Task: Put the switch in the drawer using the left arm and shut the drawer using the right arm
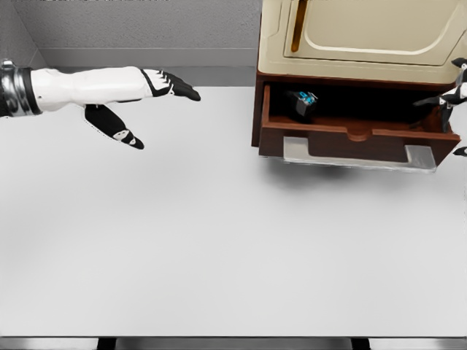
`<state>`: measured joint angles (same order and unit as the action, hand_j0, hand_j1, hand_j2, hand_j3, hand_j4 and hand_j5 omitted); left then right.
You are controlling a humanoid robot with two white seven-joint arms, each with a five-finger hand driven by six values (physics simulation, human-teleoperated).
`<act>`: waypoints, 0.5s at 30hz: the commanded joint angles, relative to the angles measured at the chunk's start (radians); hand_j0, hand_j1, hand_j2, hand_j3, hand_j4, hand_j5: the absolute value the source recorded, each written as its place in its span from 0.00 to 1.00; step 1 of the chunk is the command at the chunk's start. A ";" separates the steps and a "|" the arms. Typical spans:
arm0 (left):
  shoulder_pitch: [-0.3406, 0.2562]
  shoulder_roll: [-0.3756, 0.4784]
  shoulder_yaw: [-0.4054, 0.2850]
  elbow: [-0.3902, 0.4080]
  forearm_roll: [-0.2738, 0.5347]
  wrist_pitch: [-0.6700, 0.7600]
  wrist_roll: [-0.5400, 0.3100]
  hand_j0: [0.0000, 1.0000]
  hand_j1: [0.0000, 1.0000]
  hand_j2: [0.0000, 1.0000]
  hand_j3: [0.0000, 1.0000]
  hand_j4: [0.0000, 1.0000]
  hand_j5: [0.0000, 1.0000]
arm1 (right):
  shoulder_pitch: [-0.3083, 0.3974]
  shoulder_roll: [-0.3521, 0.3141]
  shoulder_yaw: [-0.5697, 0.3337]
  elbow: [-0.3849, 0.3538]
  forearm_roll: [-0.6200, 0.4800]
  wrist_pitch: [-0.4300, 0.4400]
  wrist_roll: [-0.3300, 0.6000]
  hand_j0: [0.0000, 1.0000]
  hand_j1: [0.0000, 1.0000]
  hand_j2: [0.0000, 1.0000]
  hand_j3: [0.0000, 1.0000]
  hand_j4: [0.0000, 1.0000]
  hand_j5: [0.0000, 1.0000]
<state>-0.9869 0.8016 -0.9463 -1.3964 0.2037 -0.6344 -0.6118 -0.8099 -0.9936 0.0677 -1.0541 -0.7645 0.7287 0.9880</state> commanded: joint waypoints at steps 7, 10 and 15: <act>-0.001 0.047 0.043 -0.047 -0.001 0.024 0.001 1.00 1.00 1.00 1.00 1.00 1.00 | 0.264 -0.094 0.399 -0.169 0.677 -1.340 -0.377 0.51 0.51 0.51 0.51 0.51 0.51; -0.001 0.047 0.043 -0.047 -0.001 0.024 0.001 1.00 1.00 1.00 1.00 1.00 1.00 | 0.265 -0.096 0.400 -0.162 0.677 -1.340 -0.377 0.52 0.52 0.52 0.52 0.52 0.52; -0.002 0.048 0.043 -0.047 -0.001 0.024 0.001 1.00 1.00 1.00 1.00 1.00 1.00 | 0.265 -0.097 0.400 -0.162 0.676 -1.340 -0.377 0.53 0.53 0.53 0.53 0.53 0.53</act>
<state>-0.9894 0.8474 -0.9047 -1.4431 0.1954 -0.6139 -0.6113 -0.5446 -1.0880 0.4660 -1.2169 -0.0902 -0.5576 0.6137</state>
